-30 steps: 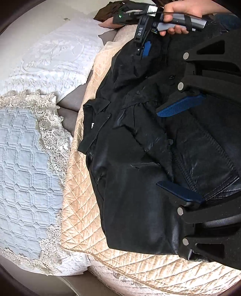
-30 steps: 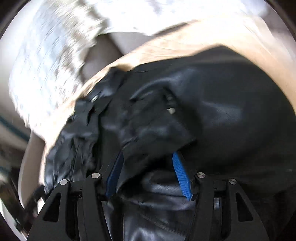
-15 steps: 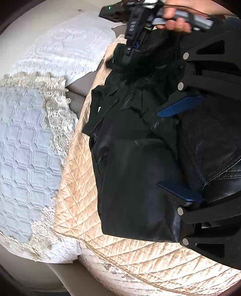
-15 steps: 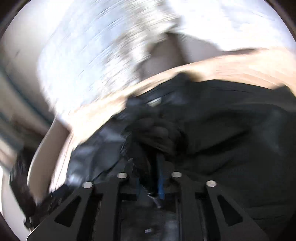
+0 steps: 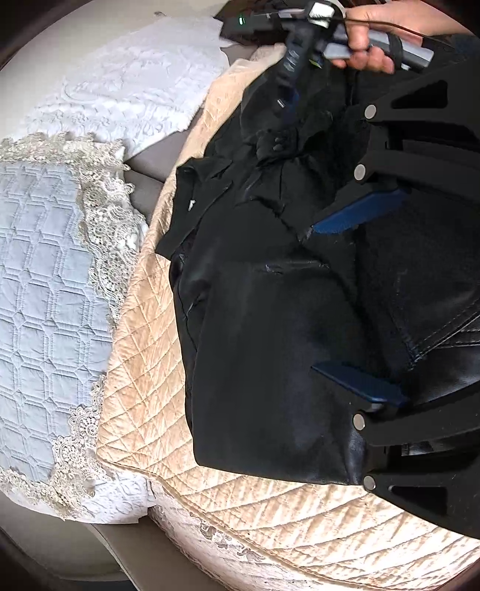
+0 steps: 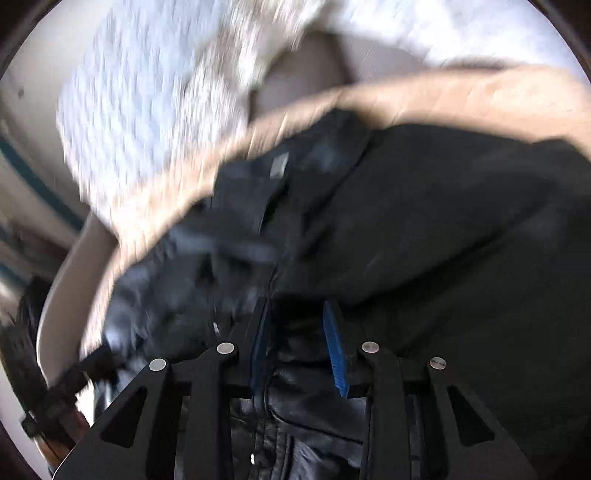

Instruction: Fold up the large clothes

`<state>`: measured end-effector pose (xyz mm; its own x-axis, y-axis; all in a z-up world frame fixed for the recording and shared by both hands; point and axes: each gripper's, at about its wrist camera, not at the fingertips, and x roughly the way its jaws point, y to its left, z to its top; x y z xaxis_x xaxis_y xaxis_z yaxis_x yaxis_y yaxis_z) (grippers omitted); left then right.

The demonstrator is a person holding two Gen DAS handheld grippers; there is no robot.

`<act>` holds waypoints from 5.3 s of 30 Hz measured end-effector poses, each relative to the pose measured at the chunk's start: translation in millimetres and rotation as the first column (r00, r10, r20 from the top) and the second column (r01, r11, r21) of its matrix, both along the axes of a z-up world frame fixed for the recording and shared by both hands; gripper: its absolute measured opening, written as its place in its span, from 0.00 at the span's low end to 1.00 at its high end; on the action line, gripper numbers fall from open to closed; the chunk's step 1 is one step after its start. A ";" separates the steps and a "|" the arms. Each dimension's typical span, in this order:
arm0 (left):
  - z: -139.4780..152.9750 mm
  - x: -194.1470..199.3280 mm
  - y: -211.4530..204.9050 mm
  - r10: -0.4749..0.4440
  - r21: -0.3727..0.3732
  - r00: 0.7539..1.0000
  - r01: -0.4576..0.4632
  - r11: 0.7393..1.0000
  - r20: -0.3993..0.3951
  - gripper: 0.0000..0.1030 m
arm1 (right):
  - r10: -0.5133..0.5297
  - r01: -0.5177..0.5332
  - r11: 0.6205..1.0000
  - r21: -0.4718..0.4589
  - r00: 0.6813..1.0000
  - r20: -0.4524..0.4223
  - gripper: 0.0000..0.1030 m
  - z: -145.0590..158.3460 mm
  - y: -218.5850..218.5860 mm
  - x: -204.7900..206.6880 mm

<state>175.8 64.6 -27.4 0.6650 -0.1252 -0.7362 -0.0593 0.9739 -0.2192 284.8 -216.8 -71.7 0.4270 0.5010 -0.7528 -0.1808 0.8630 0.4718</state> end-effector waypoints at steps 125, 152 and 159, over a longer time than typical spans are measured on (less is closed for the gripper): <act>-33.9 -196.0 36.6 0.012 0.008 0.992 -0.011 1.000 -0.129 0.39 | -0.187 0.181 0.982 -0.048 0.961 -0.204 0.17 12.4 -214.3 -259.9; 32.0 -246.9 94.8 -0.018 -0.368 0.998 0.040 0.929 0.065 0.06 | -0.087 0.089 0.940 0.329 0.996 -0.021 0.07 84.2 -217.5 -294.2; 68.4 -185.1 103.4 0.016 -0.397 0.984 0.058 0.916 0.180 0.06 | -0.124 0.085 0.924 0.373 0.989 0.079 0.07 112.2 -219.5 -218.2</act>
<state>-9.3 168.0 40.9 0.7725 -0.3996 -0.4936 0.0355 0.8032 -0.5946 66.6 -436.3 40.4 0.5551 0.6830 -0.4748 -0.1616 0.6485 0.7439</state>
